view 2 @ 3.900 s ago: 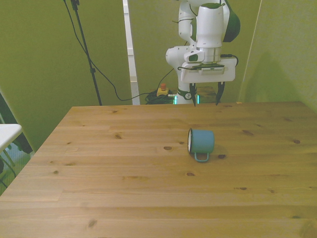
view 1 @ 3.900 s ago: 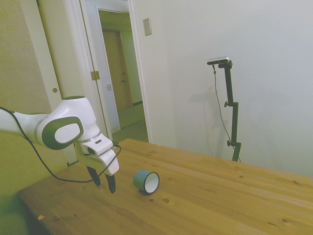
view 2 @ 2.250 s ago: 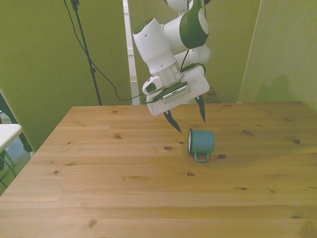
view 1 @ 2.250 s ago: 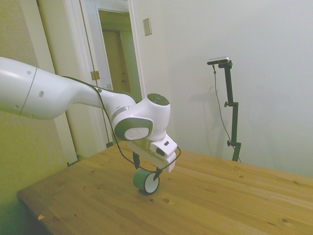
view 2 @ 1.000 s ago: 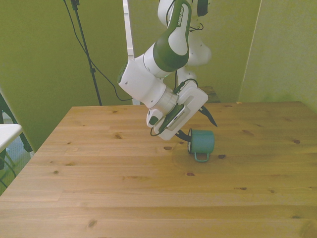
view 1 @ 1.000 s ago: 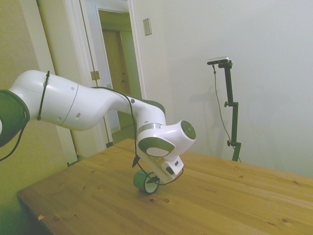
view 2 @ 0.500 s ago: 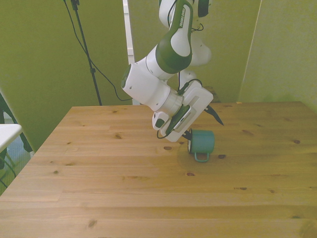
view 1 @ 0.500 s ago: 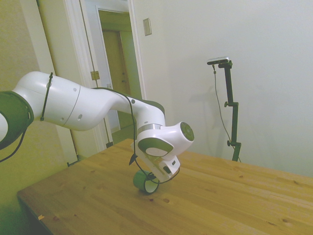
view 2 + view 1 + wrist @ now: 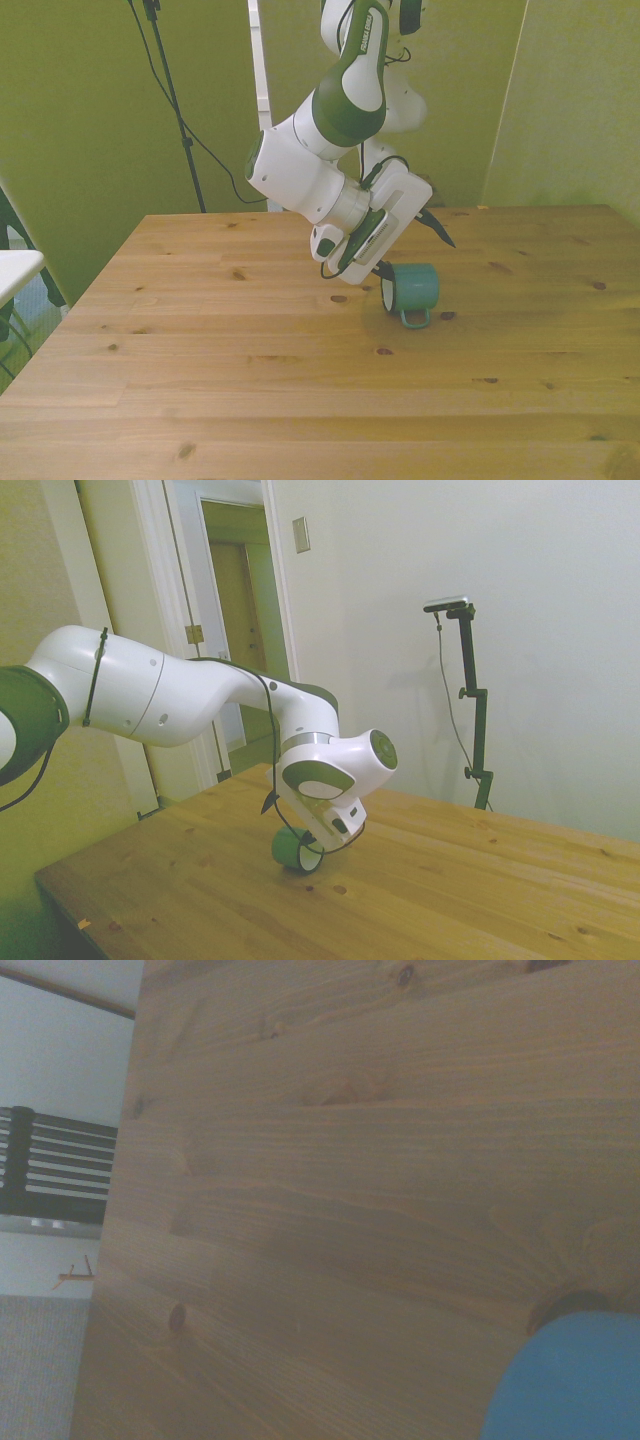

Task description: Flip the mug upright

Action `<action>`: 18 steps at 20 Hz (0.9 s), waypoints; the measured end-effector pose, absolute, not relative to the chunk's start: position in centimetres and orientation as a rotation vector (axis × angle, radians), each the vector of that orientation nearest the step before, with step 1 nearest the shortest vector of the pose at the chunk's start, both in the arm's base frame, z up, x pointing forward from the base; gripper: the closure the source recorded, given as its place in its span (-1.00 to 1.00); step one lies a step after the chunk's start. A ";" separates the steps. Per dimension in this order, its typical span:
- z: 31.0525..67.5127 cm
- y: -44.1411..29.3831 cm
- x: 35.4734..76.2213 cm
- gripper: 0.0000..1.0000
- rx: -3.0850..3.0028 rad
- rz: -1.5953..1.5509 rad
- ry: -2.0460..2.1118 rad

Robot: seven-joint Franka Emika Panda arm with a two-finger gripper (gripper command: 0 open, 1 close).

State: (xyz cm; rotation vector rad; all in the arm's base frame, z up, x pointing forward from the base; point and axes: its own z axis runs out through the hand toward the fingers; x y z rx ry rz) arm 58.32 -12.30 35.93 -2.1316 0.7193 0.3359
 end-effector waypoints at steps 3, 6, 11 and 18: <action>35.7 -12.4 58.3 1.00 -2.130 0.340 0.722; 35.3 -12.5 58.3 1.00 -2.128 0.348 0.728; 35.2 -12.5 58.3 1.00 -2.128 0.349 0.728; 35.2 -12.3 58.5 1.00 -2.129 0.350 0.724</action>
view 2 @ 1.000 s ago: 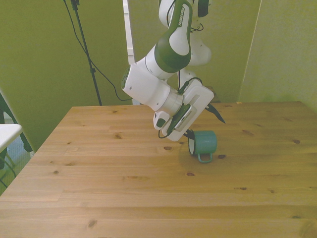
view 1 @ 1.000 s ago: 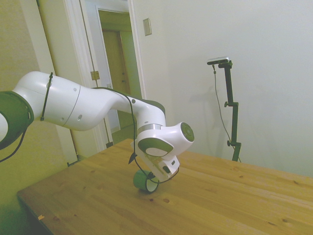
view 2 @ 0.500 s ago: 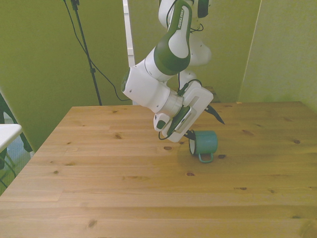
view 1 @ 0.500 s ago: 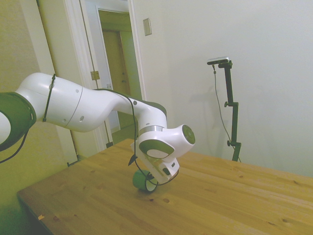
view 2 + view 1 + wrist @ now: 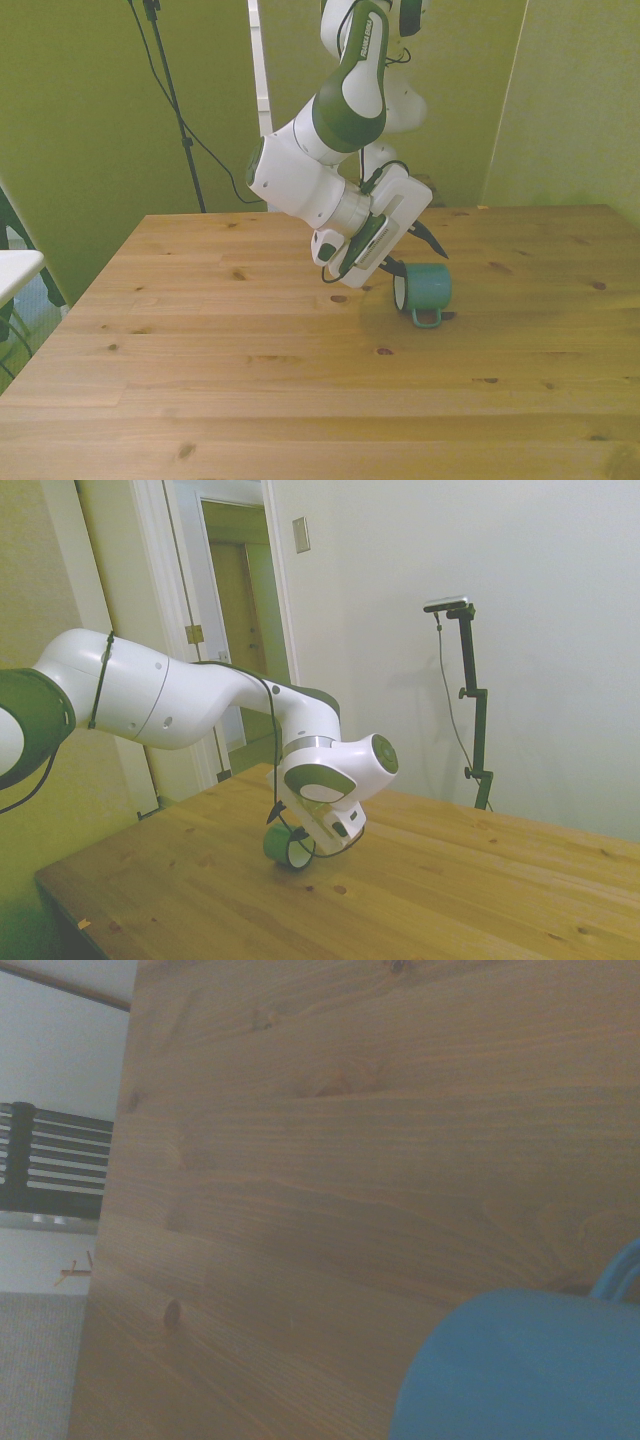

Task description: Flip the mug upright

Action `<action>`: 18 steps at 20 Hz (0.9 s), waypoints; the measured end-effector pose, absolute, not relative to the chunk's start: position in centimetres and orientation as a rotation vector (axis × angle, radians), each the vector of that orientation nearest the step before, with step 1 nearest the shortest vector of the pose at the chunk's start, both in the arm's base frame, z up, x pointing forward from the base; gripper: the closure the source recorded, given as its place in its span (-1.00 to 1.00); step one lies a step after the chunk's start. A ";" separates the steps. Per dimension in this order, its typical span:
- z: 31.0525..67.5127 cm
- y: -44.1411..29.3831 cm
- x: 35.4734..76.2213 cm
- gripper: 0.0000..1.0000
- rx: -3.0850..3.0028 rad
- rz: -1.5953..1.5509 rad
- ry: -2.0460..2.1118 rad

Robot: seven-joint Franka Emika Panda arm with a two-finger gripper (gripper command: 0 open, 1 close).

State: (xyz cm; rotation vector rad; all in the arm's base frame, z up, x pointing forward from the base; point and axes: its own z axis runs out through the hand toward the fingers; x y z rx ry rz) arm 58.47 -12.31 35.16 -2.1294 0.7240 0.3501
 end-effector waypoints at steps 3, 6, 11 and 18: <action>35.1 -12.5 58.4 1.00 -2.128 0.349 0.729; 35.1 -12.6 58.4 1.00 -2.128 0.349 0.730; 35.5 -13.0 58.5 1.00 -2.129 0.340 0.729; 39.3 -12.4 58.3 1.00 -2.257 0.211 0.766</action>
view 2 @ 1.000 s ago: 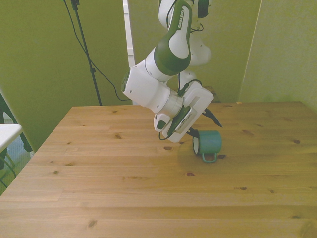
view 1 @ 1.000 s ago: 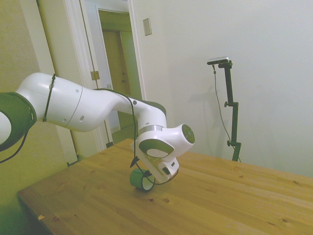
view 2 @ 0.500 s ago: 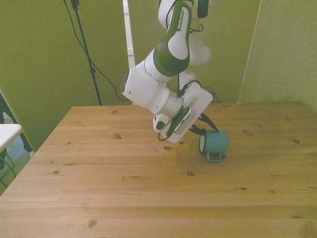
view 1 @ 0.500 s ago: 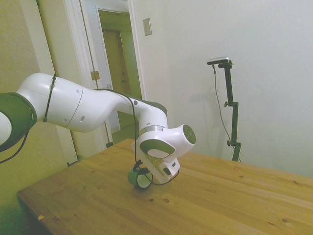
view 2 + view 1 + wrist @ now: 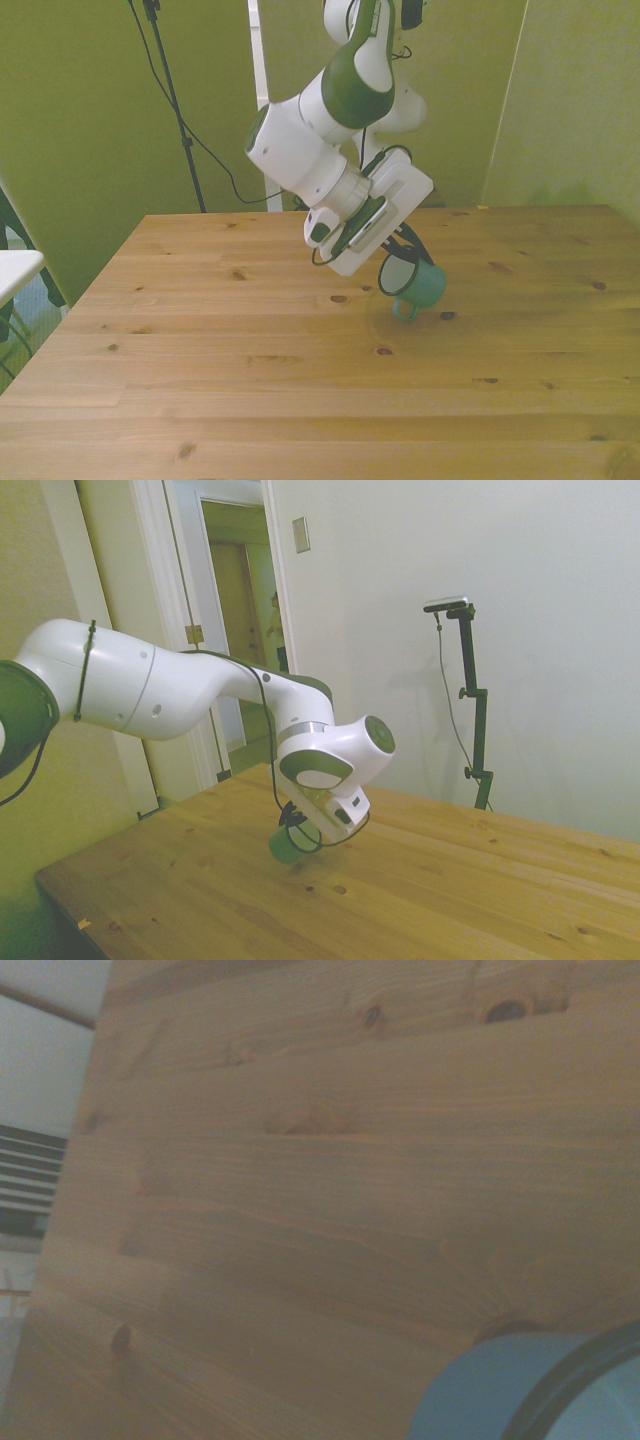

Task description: Flip the mug upright

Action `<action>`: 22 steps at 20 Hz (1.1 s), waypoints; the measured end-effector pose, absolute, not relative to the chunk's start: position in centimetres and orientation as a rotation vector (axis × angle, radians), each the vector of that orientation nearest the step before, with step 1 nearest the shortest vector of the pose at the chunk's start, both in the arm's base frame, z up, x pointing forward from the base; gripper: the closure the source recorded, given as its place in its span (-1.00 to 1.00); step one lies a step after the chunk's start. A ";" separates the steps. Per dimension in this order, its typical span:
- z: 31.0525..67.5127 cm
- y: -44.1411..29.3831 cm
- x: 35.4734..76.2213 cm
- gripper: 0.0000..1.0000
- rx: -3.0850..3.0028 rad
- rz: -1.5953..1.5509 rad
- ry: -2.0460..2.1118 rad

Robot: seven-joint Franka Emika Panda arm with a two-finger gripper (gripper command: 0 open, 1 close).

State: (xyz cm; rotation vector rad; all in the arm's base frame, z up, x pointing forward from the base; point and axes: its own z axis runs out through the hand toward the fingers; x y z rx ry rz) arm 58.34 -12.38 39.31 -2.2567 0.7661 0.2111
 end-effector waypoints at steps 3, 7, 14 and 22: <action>42.4 -10.9 57.0 1.00 -2.369 0.122 0.839; 45.1 -7.7 54.6 1.00 -2.539 -0.003 0.939; 47.0 -2.1 51.6 1.00 -2.751 -0.265 1.169; 42.9 -1.0 51.9 1.00 -2.794 -0.391 1.354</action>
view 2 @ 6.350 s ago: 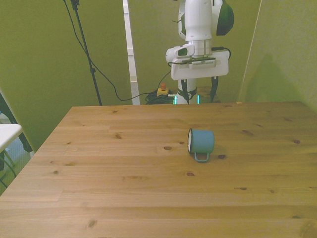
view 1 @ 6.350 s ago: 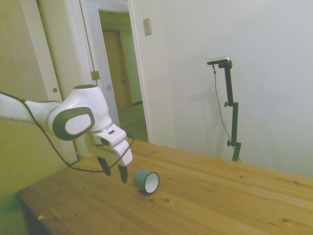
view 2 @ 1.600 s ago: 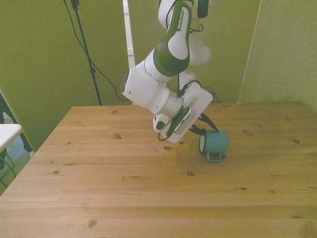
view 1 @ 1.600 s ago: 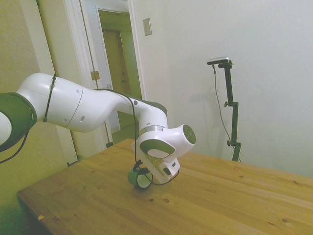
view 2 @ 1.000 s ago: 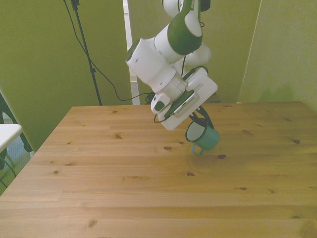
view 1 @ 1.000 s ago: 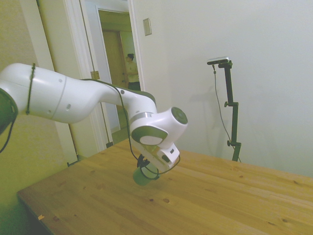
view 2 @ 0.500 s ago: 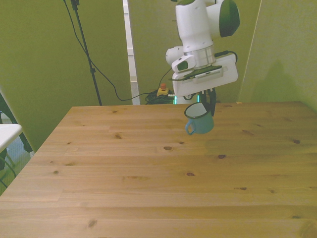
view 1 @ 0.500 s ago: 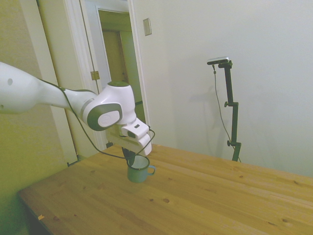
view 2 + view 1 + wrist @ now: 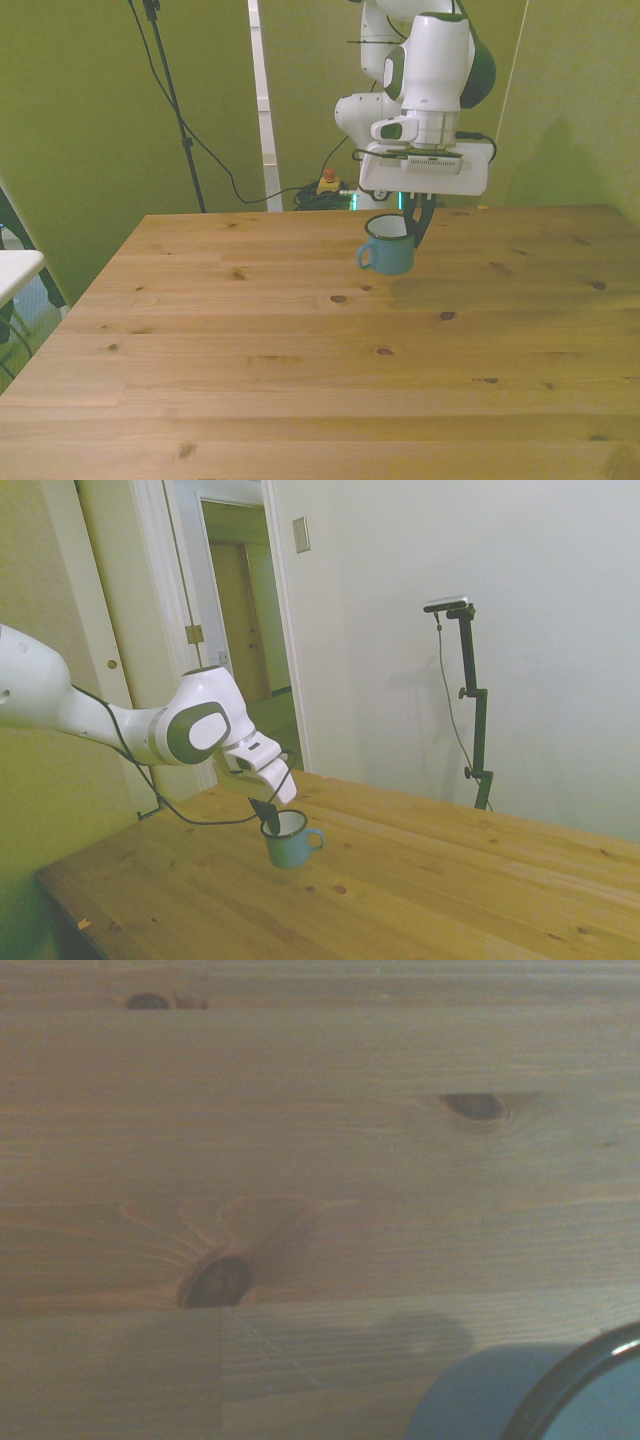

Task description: Flip the mug upright

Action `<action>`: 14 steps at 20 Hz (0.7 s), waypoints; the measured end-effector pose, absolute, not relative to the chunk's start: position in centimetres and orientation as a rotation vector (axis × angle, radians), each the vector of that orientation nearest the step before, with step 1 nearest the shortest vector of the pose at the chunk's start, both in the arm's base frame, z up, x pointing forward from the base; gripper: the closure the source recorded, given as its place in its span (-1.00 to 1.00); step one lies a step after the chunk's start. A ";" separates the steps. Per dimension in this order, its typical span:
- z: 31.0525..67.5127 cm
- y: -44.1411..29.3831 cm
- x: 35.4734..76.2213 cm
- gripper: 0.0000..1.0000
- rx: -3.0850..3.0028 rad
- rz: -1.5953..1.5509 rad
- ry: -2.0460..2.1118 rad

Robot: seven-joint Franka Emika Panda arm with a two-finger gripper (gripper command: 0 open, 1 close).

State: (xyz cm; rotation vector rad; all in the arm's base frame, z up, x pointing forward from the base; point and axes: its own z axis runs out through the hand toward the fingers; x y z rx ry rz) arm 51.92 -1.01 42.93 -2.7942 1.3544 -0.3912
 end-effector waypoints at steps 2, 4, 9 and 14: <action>41.8 -1.1 52.3 1.00 -2.793 -0.383 1.367; 40.9 -1.1 52.6 1.00 -2.799 -0.379 1.377; 39.3 -1.3 53.1 1.00 -2.807 -0.366 1.404; 38.6 -2.2 53.3 1.00 -2.800 -0.355 1.428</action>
